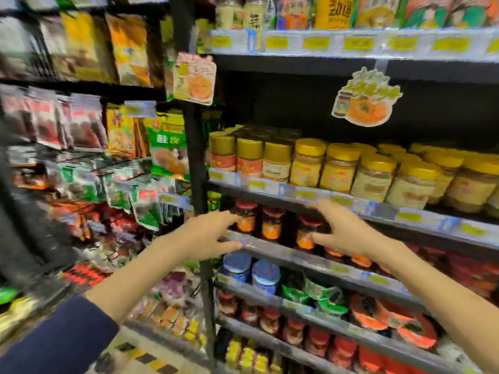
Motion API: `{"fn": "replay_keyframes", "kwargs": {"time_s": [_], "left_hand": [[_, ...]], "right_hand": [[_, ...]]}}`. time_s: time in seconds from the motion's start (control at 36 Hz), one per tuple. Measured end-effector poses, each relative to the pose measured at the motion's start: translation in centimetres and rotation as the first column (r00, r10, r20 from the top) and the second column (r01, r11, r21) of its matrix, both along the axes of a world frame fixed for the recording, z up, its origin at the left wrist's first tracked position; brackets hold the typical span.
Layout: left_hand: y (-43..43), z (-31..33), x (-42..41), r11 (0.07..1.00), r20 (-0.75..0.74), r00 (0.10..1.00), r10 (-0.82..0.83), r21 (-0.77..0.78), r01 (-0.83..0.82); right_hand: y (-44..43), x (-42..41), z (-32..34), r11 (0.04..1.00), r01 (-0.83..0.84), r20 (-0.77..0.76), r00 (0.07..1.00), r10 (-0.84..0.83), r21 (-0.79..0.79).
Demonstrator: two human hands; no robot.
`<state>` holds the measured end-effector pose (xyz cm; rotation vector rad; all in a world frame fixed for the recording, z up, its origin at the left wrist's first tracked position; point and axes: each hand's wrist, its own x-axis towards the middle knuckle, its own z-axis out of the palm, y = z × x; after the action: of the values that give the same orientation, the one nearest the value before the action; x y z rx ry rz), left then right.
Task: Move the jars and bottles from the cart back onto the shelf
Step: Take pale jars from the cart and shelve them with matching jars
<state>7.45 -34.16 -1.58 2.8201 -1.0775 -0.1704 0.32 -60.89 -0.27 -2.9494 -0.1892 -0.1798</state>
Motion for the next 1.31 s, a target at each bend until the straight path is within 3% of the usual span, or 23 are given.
{"fn": "replay_keyframes", "kwargs": {"time_s": [0.19, 0.44, 0.64, 1.03, 1.31], "left_hand": [[14.0, -2.4, -2.6, 0.973, -0.009, 0.974, 0.227, 0.033, -0.226], [28.6, -5.2, -5.4, 0.834, -0.043, 0.833, 0.552, 0.005, -0.552], [38.5, -8.5, -4.8, 0.604, -0.098, 0.597, 0.796, 0.075, -0.793], [49.1, -14.4, 1.8, 0.186, -0.260, 0.175, 0.950, 0.017, -0.982], [55.3, -21.5, 8.1, 0.077, -0.391, 0.035, 0.920, 0.094, -0.993]], "right_hand": [[13.6, 3.7, -2.6, 0.980, -0.201, -0.335, 0.924, 0.186, -0.010], [29.8, 10.1, -4.9, 0.856, -0.515, -0.408, 0.792, 0.454, -0.048], [40.9, 16.0, -6.7, 0.756, -0.654, -0.420, 0.692, 0.587, -0.022], [58.4, 31.5, -12.9, 0.459, -0.885, -0.487, 0.437, 0.757, -0.079], [68.2, 37.6, -18.4, 0.376, -0.926, -0.585, 0.316, 0.747, -0.021]]}}
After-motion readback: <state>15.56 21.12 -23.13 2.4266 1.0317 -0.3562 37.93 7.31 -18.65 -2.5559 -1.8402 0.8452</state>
